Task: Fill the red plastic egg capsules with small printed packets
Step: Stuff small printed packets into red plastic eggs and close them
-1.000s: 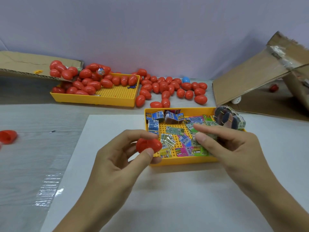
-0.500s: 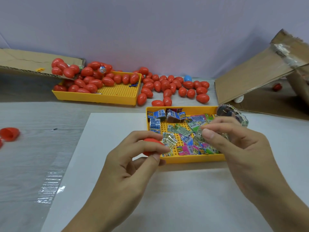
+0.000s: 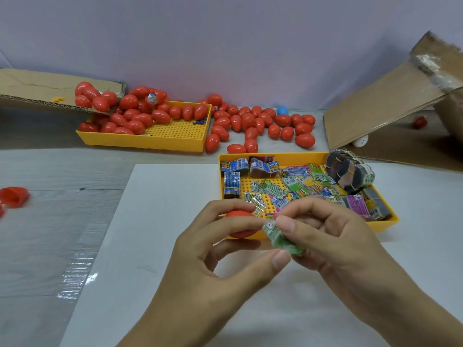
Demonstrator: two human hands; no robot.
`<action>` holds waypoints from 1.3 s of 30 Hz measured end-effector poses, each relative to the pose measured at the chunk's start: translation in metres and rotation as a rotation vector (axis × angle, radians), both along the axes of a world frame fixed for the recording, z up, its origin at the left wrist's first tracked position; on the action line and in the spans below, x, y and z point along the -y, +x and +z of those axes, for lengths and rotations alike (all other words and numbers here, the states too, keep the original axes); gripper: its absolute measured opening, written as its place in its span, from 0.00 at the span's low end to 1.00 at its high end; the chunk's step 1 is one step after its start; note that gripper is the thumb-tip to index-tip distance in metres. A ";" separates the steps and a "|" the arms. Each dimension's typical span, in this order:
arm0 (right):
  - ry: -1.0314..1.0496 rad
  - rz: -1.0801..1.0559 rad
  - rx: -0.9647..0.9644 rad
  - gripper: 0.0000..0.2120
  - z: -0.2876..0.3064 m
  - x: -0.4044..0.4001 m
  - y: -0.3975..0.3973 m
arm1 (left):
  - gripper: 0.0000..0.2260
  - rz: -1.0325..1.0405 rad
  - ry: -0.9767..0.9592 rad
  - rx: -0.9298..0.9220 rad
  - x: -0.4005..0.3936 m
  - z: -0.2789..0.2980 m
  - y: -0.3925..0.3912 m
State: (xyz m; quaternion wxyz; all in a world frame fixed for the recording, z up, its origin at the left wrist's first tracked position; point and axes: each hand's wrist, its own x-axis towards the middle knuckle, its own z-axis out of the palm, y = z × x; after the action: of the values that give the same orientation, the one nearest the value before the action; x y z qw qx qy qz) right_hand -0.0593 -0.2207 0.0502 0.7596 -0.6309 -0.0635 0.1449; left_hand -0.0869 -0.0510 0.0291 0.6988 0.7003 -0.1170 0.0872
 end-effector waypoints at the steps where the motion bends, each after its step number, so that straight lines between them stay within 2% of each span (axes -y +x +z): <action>1: -0.015 0.002 0.008 0.08 0.000 -0.001 -0.001 | 0.14 0.005 -0.005 -0.012 0.000 -0.001 0.000; 9: -0.027 0.013 -0.010 0.12 -0.003 -0.003 0.000 | 0.11 -0.043 -0.119 -0.108 -0.003 0.001 0.001; 12: -0.033 0.041 0.010 0.18 -0.002 -0.001 0.001 | 0.11 -0.070 -0.189 -0.168 -0.005 0.003 0.002; 15: -0.053 0.074 0.110 0.23 -0.002 0.003 0.001 | 0.12 -0.054 -0.231 -0.218 -0.007 0.002 0.004; 19: -0.114 0.150 0.180 0.23 0.002 0.005 -0.001 | 0.12 -0.029 -0.223 -0.225 -0.009 0.002 0.004; 22: -0.318 0.121 0.309 0.20 0.000 0.003 -0.005 | 0.13 -0.015 -0.196 -0.232 -0.009 0.002 0.004; 24: -0.368 0.090 0.356 0.16 -0.002 0.001 -0.006 | 0.12 -0.008 -0.189 -0.233 -0.009 0.002 0.004; 26: -0.314 0.098 0.313 0.13 -0.002 0.001 -0.005 | 0.13 -0.005 -0.195 -0.236 -0.009 0.002 0.004; 31: -0.161 0.160 0.053 0.13 0.000 0.007 -0.001 | 0.13 -0.043 -0.189 -0.239 -0.011 0.006 0.003; 35: -0.025 0.197 -0.032 0.07 0.005 0.007 -0.001 | 0.12 -0.096 -0.197 -0.241 -0.012 0.008 0.005; 39: 0.065 0.223 -0.115 0.06 0.008 0.009 -0.002 | 0.12 -0.187 -0.204 -0.218 -0.014 0.006 0.005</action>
State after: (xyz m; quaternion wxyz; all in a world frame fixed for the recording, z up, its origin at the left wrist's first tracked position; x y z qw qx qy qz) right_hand -0.0610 -0.2298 0.0586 0.7612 -0.5856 -0.0944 0.2622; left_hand -0.0818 -0.0373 0.0352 0.7799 0.6171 -0.0956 -0.0431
